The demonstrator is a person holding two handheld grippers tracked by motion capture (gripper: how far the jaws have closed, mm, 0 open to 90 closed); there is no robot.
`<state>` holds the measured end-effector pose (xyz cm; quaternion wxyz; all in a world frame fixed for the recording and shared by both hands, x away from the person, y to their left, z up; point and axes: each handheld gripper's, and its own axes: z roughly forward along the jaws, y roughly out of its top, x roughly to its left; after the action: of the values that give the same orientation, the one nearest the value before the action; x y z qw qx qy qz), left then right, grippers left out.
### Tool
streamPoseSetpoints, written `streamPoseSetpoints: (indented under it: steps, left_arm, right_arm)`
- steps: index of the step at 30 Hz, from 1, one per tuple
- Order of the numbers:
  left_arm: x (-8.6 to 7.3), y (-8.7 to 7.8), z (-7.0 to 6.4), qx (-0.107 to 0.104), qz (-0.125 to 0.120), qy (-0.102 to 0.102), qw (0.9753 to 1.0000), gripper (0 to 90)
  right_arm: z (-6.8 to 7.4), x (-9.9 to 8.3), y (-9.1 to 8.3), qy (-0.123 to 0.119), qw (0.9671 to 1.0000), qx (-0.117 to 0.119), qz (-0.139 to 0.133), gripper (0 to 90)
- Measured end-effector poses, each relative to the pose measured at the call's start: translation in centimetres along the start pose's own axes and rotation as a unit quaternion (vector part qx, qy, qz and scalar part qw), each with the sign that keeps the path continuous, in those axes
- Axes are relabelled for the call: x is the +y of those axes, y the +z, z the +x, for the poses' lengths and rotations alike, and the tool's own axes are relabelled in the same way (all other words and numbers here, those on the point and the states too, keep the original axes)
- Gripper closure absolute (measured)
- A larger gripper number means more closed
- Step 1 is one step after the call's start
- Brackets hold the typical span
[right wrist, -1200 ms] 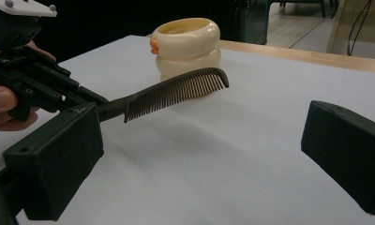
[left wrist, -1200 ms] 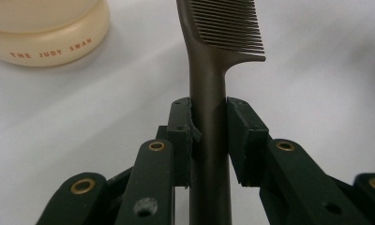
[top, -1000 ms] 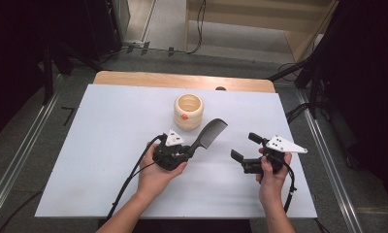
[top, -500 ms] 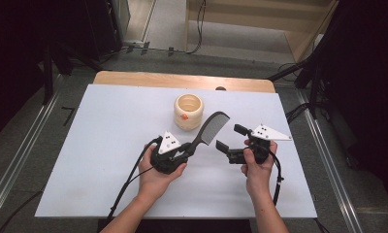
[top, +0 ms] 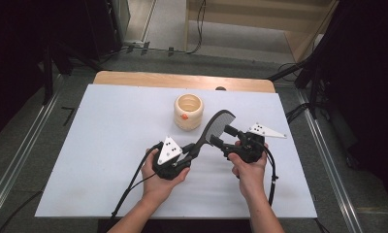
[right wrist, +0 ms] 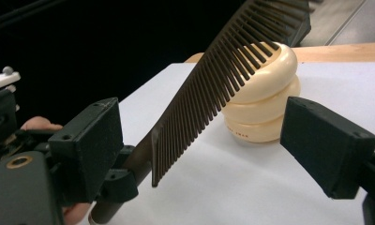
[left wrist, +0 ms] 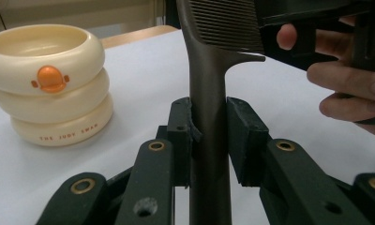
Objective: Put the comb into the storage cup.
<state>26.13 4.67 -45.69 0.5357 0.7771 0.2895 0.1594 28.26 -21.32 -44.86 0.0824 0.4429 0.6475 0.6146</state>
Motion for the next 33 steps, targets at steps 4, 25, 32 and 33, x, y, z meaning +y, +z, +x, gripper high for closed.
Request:
streamPoseSetpoints:
  steps: [4,25,32,33]
  left_arm:
    - [-0.1,0.1,-0.3,0.0,-0.004,0.005,1.0,72.4]
    - [-0.7,1.3,-2.0,0.01,-0.028,0.046,0.9985,72.3]
    - [-0.8,1.5,-1.6,-0.012,-0.024,0.033,0.9991,65.2]
    - [-0.8,1.5,-1.6,-0.014,-0.025,0.031,0.9991,60.4]
  right_arm:
    - [0.3,0.0,0.2,0.021,0.9998,-0.003,-0.005,22.7]
    - [0.1,-0.9,-0.1,0.102,0.9937,0.04,-0.022,70.1]
    - [0.2,-0.9,-0.6,0.098,0.9922,0.069,-0.034,84.8]
    - [0.3,-0.9,-0.7,0.092,0.993,0.065,-0.035,84.8]
